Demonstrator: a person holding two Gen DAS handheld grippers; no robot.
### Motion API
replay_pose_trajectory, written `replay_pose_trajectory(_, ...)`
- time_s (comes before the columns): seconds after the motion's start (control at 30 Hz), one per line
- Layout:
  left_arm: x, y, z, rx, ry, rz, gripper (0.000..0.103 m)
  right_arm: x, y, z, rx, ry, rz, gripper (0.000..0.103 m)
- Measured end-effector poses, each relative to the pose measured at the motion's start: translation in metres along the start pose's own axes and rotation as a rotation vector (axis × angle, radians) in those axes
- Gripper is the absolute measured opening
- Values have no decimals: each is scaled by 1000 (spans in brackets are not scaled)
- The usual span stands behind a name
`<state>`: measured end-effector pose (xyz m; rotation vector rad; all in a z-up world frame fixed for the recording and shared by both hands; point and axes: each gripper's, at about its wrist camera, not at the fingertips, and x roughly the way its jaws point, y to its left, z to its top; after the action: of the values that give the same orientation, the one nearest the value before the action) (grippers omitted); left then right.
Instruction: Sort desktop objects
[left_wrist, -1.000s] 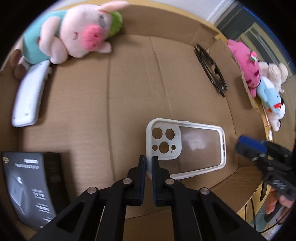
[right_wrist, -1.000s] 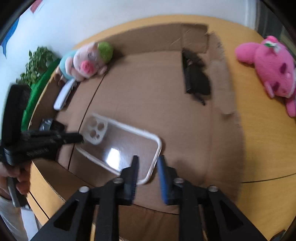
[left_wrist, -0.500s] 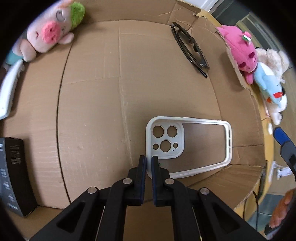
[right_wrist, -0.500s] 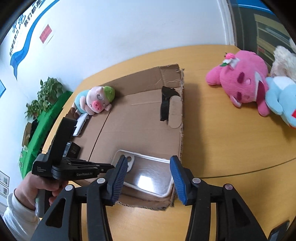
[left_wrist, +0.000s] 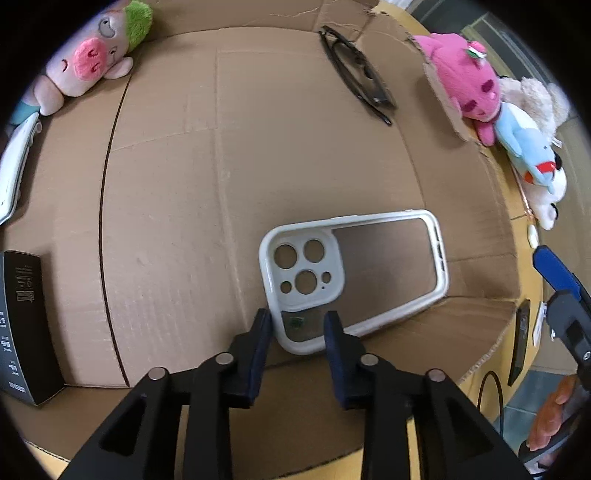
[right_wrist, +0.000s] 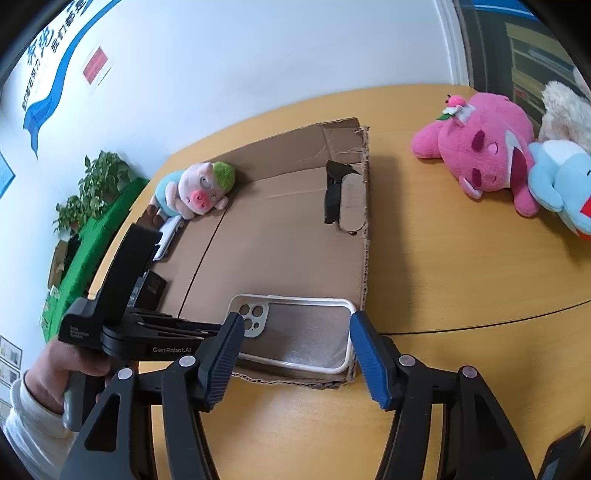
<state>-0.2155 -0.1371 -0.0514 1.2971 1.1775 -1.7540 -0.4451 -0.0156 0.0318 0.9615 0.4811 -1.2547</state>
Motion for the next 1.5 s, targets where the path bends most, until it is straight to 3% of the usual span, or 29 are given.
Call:
replay_pose_trajectory(0.17, -42, 9, -10, 41, -96, 3, 32, -5, 12, 0, -38, -5, -26, 67)
replay_pose_trajectory(0.27, -89, 25, -26, 57, -231, 25, 45, -4, 20, 0, -65, -4, -41, 71)
replay_pose_trajectory(0.4, -142, 62, -39, 75, -471, 162, 71, 6, 40, -5, -99, -1, -46, 73)
replay_pose_trajectory(0.47, -149, 82, -47, 58, -540, 225, 73, 15, 53, -9, -117, -23, -45, 73)
replay_pose_trajectory(0.7, -113, 142, -76, -32, -669, 292, 73, 41, 90, -43, -141, -148, -130, 76)
replay_pose_trajectory(0.77, -102, 133, -85, -37, -719, 284, 73, 47, 100, -55, -173, -192, -175, 79)
replay_pose_trajectory(0.9, -88, 124, -95, -19, -827, 298, 73, 51, 107, -69, -175, -323, -233, 103)
replay_pose_trajectory(1.07, -72, 109, -102, 15, -944, 398, 85, 54, 107, -79, -181, -445, -264, 103)
replay_pose_trajectory(1.17, -70, 108, -108, 24, -1005, 409, 89, 55, 107, -83, -192, -487, -265, 103)
replay_pose_trajectory(1.37, -70, 109, -108, 10, -1009, 409, 100, 55, 107, -88, -199, -515, -264, 103)
replay_pose_trajectory(1.5, -70, 108, -108, 4, -1007, 410, 102, 55, 107, -87, -200, -513, -264, 103)
